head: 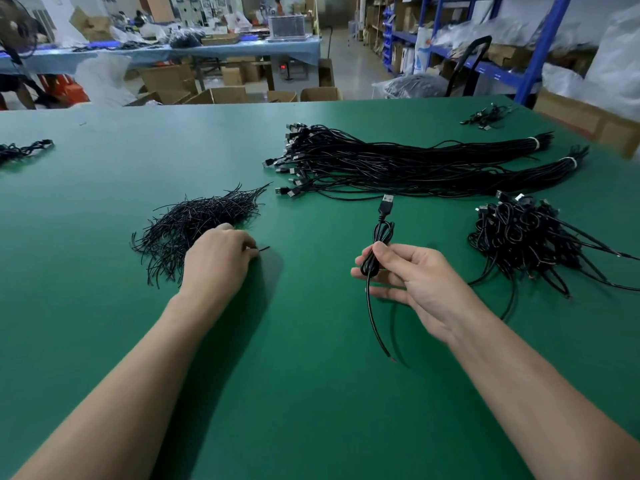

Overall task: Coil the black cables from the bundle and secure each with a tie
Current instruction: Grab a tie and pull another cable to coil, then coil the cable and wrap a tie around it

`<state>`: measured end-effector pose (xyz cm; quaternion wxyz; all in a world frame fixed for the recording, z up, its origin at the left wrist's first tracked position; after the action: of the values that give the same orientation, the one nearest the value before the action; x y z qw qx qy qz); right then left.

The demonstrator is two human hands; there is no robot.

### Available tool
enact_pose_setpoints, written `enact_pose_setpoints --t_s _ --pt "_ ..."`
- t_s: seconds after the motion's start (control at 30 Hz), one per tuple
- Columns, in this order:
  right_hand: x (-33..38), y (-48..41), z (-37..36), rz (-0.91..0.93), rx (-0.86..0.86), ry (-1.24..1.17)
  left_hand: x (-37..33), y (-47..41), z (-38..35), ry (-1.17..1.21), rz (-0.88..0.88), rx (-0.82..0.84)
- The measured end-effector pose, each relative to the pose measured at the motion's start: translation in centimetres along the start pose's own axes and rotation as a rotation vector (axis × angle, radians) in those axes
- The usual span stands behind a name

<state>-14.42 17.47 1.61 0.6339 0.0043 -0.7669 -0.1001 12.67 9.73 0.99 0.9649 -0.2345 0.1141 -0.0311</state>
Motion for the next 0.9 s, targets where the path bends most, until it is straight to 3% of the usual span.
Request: enact_pose_setpoints --t_s 0.1,0.23,0.27,0.37,0.43,0.57,0.73,0.9 --pt "-0.3 0.1 -0.3 -0.009 0.027 -0.007 0.4 -0.2 -0.5 -0.036 -0.05 -0.061" --pt "-0.7 0.5 -0.5 -0.013 0.061 0.023 0.3 -0.1 -1.1 -0.101 -0.138 0.031" --pt "-0.7 0.6 -0.6 -0.015 0.065 0.024 -0.1 0.0 -1.0 -0.01 -0.172 0.031" --pt "-0.8 1.0 -1.0 -0.028 0.094 0.01 -3.2 1.3 0.2 0.566 -0.206 -0.007" --pt "-0.9 1.3 -1.4 -0.032 0.118 0.013 -5.6 2.3 1.1 0.787 -0.214 -0.001" --pt "-1.1 1.6 -2.0 -0.013 0.126 0.062 -8.5 3.8 1.4 0.893 -0.276 0.061" --pt "-1.3 1.7 -2.4 0.045 0.102 0.08 -8.5 4.3 1.5 0.86 -0.385 0.056" --pt "-1.4 1.8 -2.7 0.129 0.062 0.089 -8.2 4.3 1.2 0.995 -0.309 0.084"
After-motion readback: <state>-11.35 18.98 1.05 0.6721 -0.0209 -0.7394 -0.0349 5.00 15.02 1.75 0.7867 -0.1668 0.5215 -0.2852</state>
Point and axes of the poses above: each hand's wrist, its own y-axis away from the middle knuckle, its own z-axis out of the back of the hand, x = y × z, the point moved 1 cm from there along -y, towards the middle knuckle, and after that the axes turned 8 degrees about -x, right-handed, at the moved point
